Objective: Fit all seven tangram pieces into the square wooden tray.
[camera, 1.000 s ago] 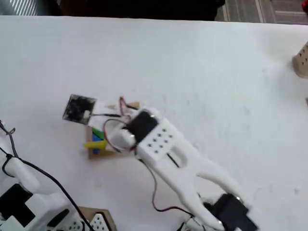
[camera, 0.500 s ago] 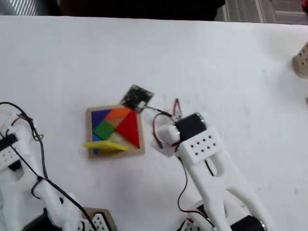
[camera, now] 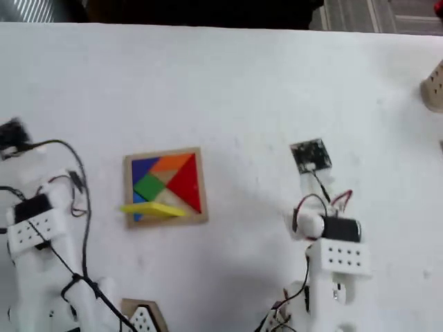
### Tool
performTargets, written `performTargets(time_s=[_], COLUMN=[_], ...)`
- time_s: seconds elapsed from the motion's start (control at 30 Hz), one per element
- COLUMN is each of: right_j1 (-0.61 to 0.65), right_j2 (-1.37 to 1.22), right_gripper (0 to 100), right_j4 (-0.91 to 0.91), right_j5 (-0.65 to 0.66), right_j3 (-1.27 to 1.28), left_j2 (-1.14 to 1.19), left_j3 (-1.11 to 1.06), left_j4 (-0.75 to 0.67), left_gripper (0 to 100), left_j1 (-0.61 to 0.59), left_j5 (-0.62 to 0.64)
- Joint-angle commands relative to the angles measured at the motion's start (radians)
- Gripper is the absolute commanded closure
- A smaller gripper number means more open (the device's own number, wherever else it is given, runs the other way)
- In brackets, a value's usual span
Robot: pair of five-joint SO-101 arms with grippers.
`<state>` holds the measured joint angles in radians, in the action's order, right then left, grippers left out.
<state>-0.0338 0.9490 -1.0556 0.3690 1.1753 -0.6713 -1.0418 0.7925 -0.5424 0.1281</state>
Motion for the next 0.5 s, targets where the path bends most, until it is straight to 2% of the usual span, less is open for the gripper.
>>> performTargets(time_s=[0.0, 0.23, 0.33, 0.47], right_j1=[-0.067, -0.010, -0.010, -0.010], right_j2=[0.156, 0.300, 0.311, 0.309], right_gripper=[98.1, 98.1, 98.1, 98.1], right_j4=[0.182, 0.205, 0.205, 0.216], right_j5=[-0.002, 0.046, 0.046, 0.046], right_j3=[0.175, 0.278, 0.284, 0.284], left_j2=[-0.035, -0.104, -0.206, -0.318], left_j3=[-0.015, -0.038, -0.101, -0.127], left_j4=[0.026, 0.094, 0.114, 0.249], left_gripper=[88, 91, 93, 93], left_j1=[0.099, 0.134, 0.223, 0.367], left_j5=[-0.166, -0.313, -0.382, -0.451])
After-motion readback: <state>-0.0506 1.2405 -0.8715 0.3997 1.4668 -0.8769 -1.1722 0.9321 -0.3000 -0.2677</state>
